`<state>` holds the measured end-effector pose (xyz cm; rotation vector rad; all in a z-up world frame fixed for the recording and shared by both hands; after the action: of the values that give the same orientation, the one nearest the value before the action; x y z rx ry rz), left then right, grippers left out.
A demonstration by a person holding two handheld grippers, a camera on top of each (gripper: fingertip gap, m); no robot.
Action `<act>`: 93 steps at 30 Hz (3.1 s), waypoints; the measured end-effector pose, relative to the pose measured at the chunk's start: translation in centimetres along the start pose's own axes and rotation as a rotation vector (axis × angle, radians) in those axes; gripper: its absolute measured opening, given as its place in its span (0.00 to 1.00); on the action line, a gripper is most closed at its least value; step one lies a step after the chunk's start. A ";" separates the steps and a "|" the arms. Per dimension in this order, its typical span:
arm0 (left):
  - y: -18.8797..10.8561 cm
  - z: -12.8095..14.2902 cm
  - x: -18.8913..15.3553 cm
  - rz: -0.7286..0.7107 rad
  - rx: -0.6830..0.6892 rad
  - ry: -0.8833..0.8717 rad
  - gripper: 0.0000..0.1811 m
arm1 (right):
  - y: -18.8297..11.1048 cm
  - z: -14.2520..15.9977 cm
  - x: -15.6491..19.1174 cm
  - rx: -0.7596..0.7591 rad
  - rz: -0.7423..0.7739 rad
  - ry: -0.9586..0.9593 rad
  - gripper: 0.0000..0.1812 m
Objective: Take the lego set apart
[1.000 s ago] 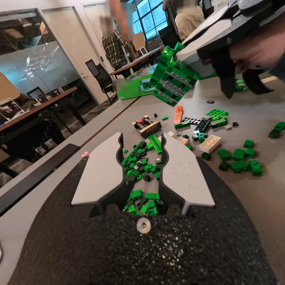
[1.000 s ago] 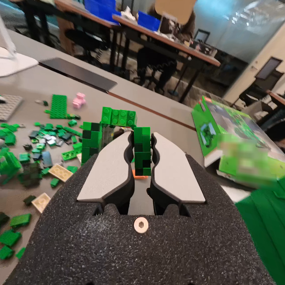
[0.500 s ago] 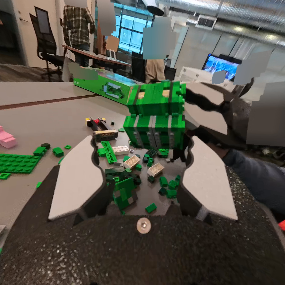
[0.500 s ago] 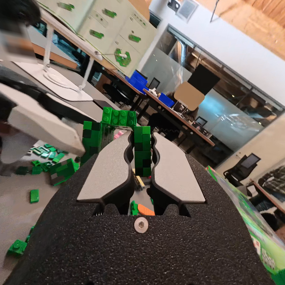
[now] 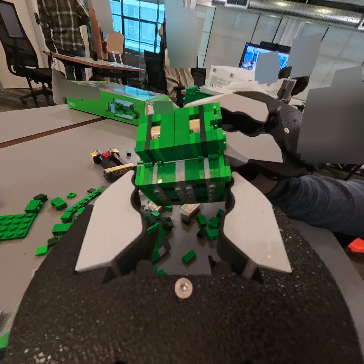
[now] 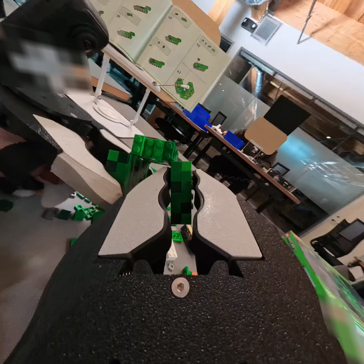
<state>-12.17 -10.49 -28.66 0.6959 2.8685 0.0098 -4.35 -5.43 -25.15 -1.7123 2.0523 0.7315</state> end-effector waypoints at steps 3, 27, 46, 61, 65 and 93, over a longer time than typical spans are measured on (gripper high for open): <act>-0.5 -0.4 0.0 0.039 0.037 0.039 0.46 | -0.2 0.6 -0.4 0.004 -0.089 0.053 0.11; -2.1 1.5 -0.4 0.197 0.287 0.264 0.44 | -2.6 3.1 0.5 0.045 -0.682 0.371 0.11; -2.2 2.2 1.9 -0.019 0.373 0.343 0.42 | -1.4 5.4 1.0 0.237 -0.479 0.029 0.11; -3.0 0.7 3.2 -0.126 0.235 0.312 0.42 | -0.9 6.1 -1.2 0.266 -0.316 0.253 0.11; -3.3 0.3 3.7 -0.149 0.189 0.264 0.42 | -1.0 6.0 -1.8 0.240 -0.296 0.308 0.11; -3.3 0.2 3.5 -0.088 0.134 0.134 0.42 | -0.7 6.9 -0.1 0.319 -0.370 0.267 0.20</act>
<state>-16.68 -11.82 -29.66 0.6134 3.0487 -0.1550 -4.01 -1.26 -30.69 -1.9928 1.8051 0.0587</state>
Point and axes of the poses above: each gripper's, where its closed fingertips meet, y out along the fingers, z out of its underside, x = y × z across the jaws, the point moved 6 cm from there along -y, back along the fingers, and after that the axes turned 6 degrees about -x, right-handed, at the moved point
